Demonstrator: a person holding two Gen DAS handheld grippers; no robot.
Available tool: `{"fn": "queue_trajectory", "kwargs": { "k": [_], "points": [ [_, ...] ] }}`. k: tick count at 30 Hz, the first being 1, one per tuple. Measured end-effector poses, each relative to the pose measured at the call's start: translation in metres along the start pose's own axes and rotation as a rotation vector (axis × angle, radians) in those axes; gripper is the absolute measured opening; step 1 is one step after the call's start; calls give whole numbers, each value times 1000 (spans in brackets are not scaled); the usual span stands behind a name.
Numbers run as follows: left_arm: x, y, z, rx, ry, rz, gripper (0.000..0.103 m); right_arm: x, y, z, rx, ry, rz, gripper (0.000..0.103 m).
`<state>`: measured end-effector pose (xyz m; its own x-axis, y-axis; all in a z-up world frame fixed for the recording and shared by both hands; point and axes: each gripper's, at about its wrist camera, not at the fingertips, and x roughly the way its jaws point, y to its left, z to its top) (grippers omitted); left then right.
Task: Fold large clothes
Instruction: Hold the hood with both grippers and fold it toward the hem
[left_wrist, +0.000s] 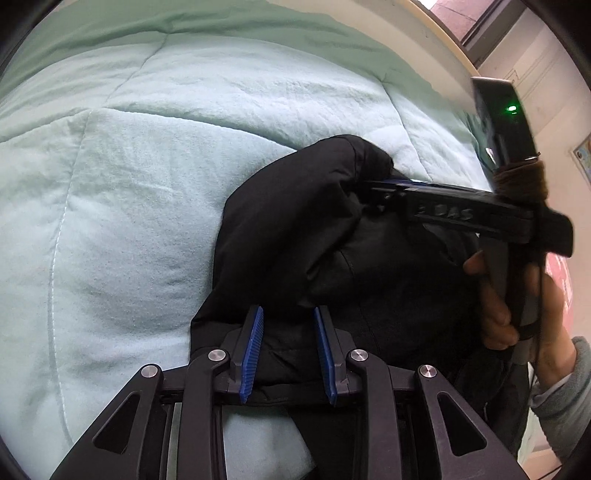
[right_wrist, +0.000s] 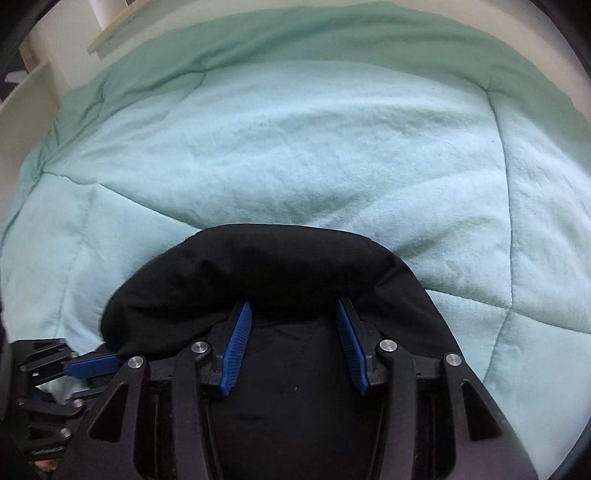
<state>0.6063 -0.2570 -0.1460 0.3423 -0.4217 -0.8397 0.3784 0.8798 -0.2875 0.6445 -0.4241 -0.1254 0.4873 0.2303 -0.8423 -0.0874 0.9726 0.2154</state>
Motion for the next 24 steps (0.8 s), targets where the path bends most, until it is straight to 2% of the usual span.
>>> {"fn": "queue_trajectory", "kwargs": {
  "k": [5,9,10,12,13,15,16,17,20,24],
  "points": [
    [-16,2,3,-25,1,-26,31,-57,-17,-13,-10,-46,49,51],
    [-45,-2,3,-4,-24,-67,52,-99,-30,-53,-47,-49,28,51],
    [-51,-1,3,-6,-32,-75,56,-104,-34,-66,-53,-38,20,51],
    [-54,2,1,-27,-29,-109,57,-107,-41,-91,-57,-5,3,51],
    [-52,5,-1,-36,-20,-112,57,-99,-45,-102,-57,27,-9,51],
    [-35,10,-5,-41,25,-68,54,-80,-57,-117,-23,78,1,50],
    [-23,13,-6,-49,59,-36,40,-71,-63,-122,6,92,26,50],
    [-10,19,-8,-73,91,-7,37,-64,-68,-126,32,92,48,50],
    [-10,22,-3,-88,87,-24,37,-61,-74,-125,78,83,62,49],
    [-31,17,-2,-20,66,-35,37,-76,-74,-119,59,82,66,51]
  ]
}}
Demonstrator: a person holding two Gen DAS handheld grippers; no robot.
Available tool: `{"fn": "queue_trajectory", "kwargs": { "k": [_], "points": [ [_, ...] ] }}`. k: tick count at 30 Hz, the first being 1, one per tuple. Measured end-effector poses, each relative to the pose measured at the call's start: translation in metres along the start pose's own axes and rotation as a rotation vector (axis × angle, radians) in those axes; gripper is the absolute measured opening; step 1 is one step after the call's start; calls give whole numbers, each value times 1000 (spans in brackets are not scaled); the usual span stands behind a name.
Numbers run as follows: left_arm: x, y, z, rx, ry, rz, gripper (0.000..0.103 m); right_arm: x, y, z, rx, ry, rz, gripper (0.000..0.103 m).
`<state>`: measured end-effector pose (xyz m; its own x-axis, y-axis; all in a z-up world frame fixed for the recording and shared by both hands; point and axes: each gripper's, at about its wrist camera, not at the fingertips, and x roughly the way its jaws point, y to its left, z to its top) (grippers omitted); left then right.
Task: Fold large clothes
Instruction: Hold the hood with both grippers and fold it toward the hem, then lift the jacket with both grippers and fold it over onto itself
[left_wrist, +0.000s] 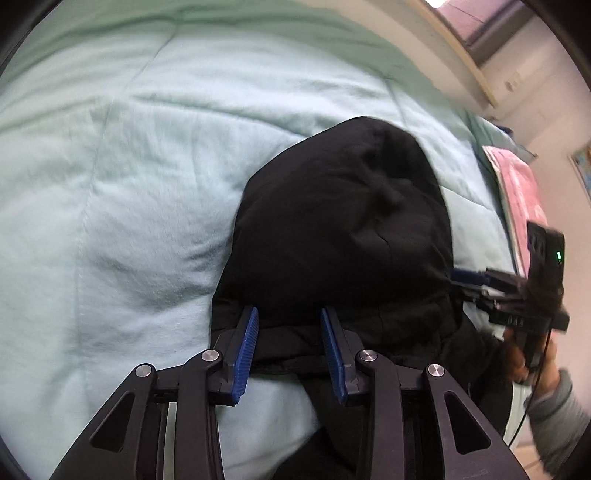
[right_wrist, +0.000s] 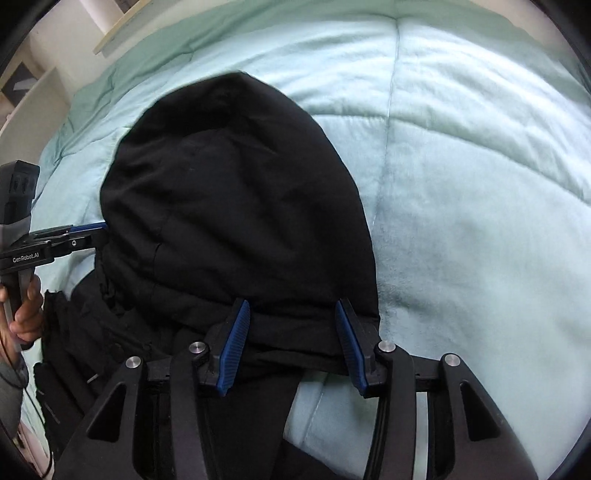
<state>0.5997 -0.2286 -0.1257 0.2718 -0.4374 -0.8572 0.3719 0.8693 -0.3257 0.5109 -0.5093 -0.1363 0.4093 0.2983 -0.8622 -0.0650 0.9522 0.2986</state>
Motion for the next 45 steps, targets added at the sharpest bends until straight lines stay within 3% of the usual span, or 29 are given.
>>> {"fn": "queue_trajectory", "kwargs": {
  "k": [5,6,7,9,12,17,20,21,22,24,28,33,38,45],
  "points": [
    [-36,-6,26,54,-76,28,41,-34,1,36,-21,-88,60,54],
    [-41,-6,38,65,-92,27,51,-35,0,46,-28,-101,62,54],
    [-41,-7,47,68,-98,30,68,-34,-1,57,-39,-109,49,55],
    [-35,-6,68,69,-97,8,80,-26,-4,75,-54,-97,46,55],
    [-14,3,95,43,-54,-48,80,-8,-12,97,-45,-65,96,55],
    [31,14,114,10,55,-233,80,26,-21,120,-59,-15,123,55],
    [53,12,114,-17,84,-252,79,46,-20,127,-43,30,179,55],
    [57,9,114,-14,83,-258,70,49,-12,123,-46,44,198,55],
    [57,4,112,0,81,-262,41,50,-7,121,-64,44,203,43],
    [48,-8,105,58,65,-255,20,44,7,117,-118,24,203,19],
    [-6,-40,82,188,-32,-228,14,-13,38,94,-209,-91,175,12],
    [-100,-84,29,307,-150,-234,14,-112,88,32,-304,-233,126,12],
    [-158,-118,-38,360,-183,-184,14,-176,133,-47,-348,-284,60,12],
    [-201,-148,-151,407,-167,-131,17,-211,181,-154,-368,-290,-21,12]
  ]
}}
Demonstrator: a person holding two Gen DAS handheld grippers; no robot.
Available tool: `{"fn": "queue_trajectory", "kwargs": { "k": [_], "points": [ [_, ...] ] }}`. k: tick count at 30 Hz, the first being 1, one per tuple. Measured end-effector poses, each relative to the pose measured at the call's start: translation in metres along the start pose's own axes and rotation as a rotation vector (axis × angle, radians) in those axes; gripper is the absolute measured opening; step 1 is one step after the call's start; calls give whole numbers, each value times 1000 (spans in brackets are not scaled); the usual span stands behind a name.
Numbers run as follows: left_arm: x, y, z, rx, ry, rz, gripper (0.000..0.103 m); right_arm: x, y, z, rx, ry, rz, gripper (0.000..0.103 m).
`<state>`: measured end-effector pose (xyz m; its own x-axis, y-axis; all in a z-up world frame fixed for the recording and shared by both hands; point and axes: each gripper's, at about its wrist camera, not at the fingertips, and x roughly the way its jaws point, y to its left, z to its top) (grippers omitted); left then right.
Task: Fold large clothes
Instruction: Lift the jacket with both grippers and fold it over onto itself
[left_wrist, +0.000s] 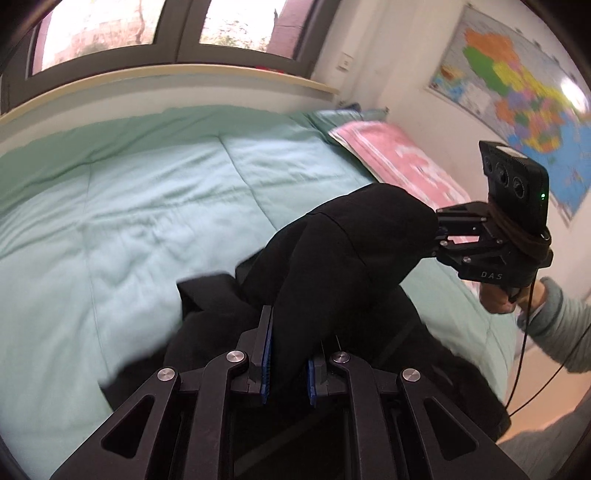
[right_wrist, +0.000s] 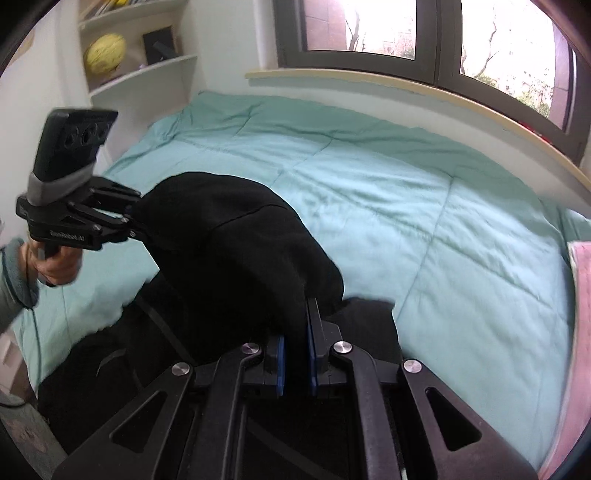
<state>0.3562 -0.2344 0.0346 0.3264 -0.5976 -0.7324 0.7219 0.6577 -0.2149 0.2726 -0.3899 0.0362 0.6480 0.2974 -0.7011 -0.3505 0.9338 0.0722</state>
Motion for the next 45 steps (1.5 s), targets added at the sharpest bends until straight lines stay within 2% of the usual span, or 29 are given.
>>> {"fn": "queue_trajectory", "kwargs": {
  "k": [2,5,7,10,12,14,17,18,19,20,21,22,24,26,28,29,32,34,35,38,40,45],
  "points": [
    [-2,-16,-25,14,23,33,18,-6,23,-27,-12,19,-33,12],
    [12,-38,-69,47,101,95,22,5,47,-73,-6,97,-50,13],
    [29,-43,-101,22,163,103,30,17,57,-105,19,152,-58,14],
    [53,-47,-148,-24,252,134,32,29,64,-136,55,223,-59,16],
    [55,-53,-164,-18,262,181,32,32,65,-150,78,263,-64,18],
    [44,-55,-166,-37,254,185,34,30,61,-153,95,294,-76,19],
    [10,-54,-158,-89,220,155,37,10,51,-146,125,275,-81,23],
    [-7,-52,-153,-112,185,138,38,1,47,-139,141,255,-74,31],
    [-20,-51,-147,-131,151,117,41,-8,44,-133,157,231,-64,45],
    [-33,-48,-139,-152,108,92,44,-18,41,-122,178,194,-53,52],
    [-46,-43,-128,-183,52,68,52,-27,37,-109,203,143,-37,60],
    [-53,-39,-118,-209,7,44,57,-30,33,-95,223,102,-19,62],
    [-52,-24,-100,-297,-49,-16,57,-24,28,-69,275,49,0,62],
    [-31,-10,-88,-387,-40,-49,57,1,21,-51,336,51,30,62],
    [3,1,-90,-439,15,-59,57,40,18,-47,395,100,48,62],
    [24,7,-96,-463,70,-58,57,61,17,-51,412,147,51,62],
    [62,11,-123,-489,169,-16,57,103,12,-77,424,270,2,62],
    [79,16,-137,-504,188,5,56,127,9,-99,444,325,-22,62],
    [86,16,-143,-510,197,25,55,133,10,-108,447,317,-36,62],
    [87,11,-142,-481,196,59,55,130,15,-110,426,303,-59,62],
    [76,6,-136,-454,184,61,52,118,14,-105,434,289,-30,62],
    [11,-24,-127,-379,68,-29,51,44,32,-96,396,131,42,62]
  ]
}}
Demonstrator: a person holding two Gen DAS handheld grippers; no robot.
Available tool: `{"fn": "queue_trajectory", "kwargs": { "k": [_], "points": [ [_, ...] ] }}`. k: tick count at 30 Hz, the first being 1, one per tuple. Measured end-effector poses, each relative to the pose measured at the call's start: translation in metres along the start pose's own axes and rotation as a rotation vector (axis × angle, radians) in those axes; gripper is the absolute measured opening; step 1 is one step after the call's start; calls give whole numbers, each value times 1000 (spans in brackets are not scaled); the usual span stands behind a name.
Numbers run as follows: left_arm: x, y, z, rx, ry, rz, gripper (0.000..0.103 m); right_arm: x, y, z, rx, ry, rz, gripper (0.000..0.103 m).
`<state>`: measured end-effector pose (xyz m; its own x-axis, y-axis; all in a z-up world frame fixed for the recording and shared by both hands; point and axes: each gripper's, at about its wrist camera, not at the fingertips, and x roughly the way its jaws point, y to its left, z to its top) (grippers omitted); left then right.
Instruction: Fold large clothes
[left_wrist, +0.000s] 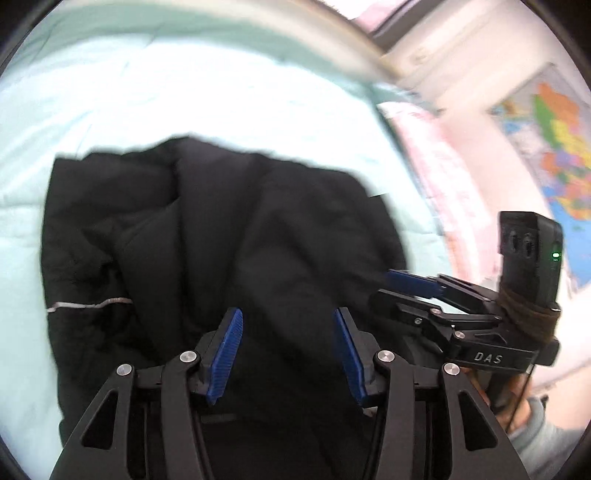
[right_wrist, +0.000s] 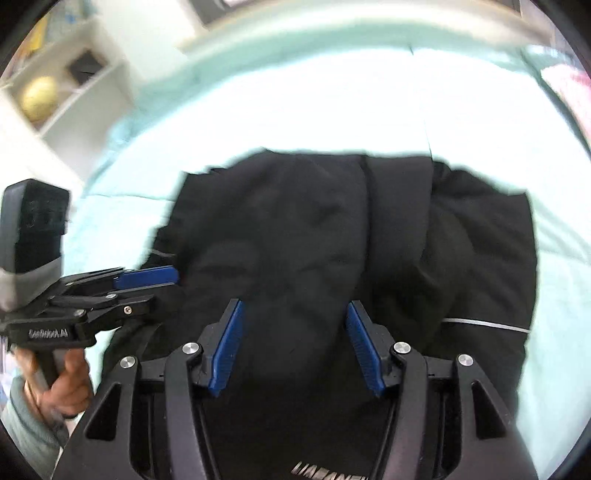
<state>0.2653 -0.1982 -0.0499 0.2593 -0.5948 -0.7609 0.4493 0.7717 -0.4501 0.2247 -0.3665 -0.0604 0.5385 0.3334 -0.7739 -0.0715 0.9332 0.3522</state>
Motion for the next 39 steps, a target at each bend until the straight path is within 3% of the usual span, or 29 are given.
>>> {"fn": "queue_trajectory", "kwargs": {
  "k": [4,7,11,17,21,24,27,32,39],
  "points": [
    [-6,-17,-16,55,20,13,51,-5,17,-22,-60,22,-7,62],
    [26,7,-29,-6,111,53,48,28,14,-32,-58,104,-59,60],
    [56,33,-42,-80,160,62,43,72,1,-61,-40,196,-122,60],
    [68,49,-50,-118,153,65,42,79,-9,-71,-21,191,-128,60],
    [39,41,-57,-73,126,62,42,73,-3,-70,-3,179,-108,60],
    [-11,39,-73,-59,92,71,42,43,-6,-78,27,164,-59,60],
    [-64,57,-96,-90,66,104,51,7,-13,-96,46,140,-62,60],
    [-134,98,-149,-267,54,123,57,-43,-35,-127,124,141,-135,60],
    [-154,142,-208,-485,95,83,57,-97,-87,-163,282,129,-177,60]
  ]
}}
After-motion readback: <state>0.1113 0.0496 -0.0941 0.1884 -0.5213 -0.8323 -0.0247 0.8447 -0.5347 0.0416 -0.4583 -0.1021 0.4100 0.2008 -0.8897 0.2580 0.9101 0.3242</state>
